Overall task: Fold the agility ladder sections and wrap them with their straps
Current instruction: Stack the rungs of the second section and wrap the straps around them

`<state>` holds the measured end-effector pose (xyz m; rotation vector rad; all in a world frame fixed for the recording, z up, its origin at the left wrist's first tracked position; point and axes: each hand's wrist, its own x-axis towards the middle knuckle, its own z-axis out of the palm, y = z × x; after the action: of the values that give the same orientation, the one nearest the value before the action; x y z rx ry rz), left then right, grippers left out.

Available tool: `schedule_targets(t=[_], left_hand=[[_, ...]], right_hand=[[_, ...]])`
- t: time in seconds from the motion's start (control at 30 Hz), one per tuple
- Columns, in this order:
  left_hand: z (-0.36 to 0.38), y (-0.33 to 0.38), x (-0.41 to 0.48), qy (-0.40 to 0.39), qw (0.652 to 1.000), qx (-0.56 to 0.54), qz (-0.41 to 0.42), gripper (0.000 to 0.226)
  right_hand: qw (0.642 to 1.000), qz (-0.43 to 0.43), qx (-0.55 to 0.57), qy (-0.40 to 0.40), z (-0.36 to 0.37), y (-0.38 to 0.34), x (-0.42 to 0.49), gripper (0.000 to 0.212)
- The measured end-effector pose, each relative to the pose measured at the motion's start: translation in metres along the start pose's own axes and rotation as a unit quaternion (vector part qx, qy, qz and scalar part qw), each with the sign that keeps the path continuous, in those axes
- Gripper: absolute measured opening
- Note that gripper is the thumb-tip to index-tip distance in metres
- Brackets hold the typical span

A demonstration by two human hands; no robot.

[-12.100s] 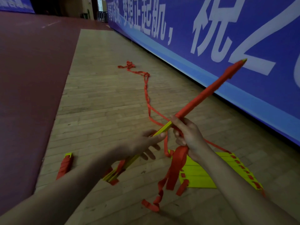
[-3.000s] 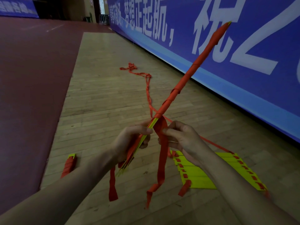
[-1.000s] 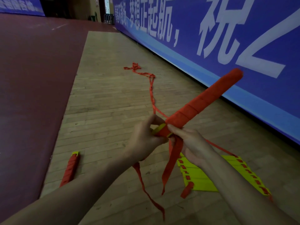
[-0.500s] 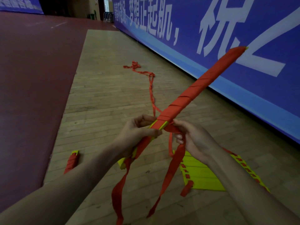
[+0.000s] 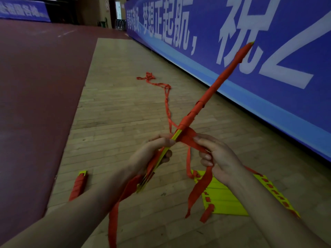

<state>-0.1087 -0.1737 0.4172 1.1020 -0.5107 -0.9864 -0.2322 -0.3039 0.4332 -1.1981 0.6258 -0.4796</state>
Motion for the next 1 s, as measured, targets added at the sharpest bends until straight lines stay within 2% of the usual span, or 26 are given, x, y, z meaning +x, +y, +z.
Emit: schedule_targets(t=[0.07,0.13,0.27,0.4,0.53,0.67,0.8,0.87,1.0], left_hand=[[0.001,-0.001,0.001,-0.001,1.000,-0.001,0.003,0.065],[0.000,-0.002,0.001,0.002,1.000,0.006,0.005,0.065],[0.000,-0.005,0.000,-0.002,1.000,0.009,0.007,0.052],[0.003,-0.007,-0.001,-0.003,1.000,0.010,0.014,0.045],[0.004,-0.006,-0.003,-0.009,0.999,0.023,0.022,0.046],[0.003,-0.006,-0.004,-0.014,0.999,0.031,0.025,0.044],[0.003,-0.005,-0.004,-0.017,0.999,0.034,0.031,0.049],[0.003,-0.006,-0.003,-0.020,0.999,0.030,0.033,0.050],[0.003,-0.008,-0.006,-0.041,0.996,0.052,0.054,0.045]], right_hand=[[1.000,-0.009,0.012,0.003,0.001,-0.001,-0.001,0.009],[1.000,-0.015,0.014,0.004,0.000,-0.003,-0.001,0.006],[0.998,0.030,-0.046,-0.025,-0.005,-0.004,-0.003,0.005],[0.991,0.041,-0.123,0.001,-0.001,0.003,-0.004,0.006],[0.994,0.039,-0.097,0.043,0.002,0.009,0.000,0.004],[0.993,0.083,-0.054,0.062,0.004,0.011,0.000,0.001],[0.992,0.113,-0.023,0.050,0.003,0.008,0.001,0.007],[0.993,0.107,-0.034,0.029,0.001,0.006,0.001,0.013],[0.990,0.118,-0.075,-0.025,-0.003,-0.002,-0.003,0.010]])
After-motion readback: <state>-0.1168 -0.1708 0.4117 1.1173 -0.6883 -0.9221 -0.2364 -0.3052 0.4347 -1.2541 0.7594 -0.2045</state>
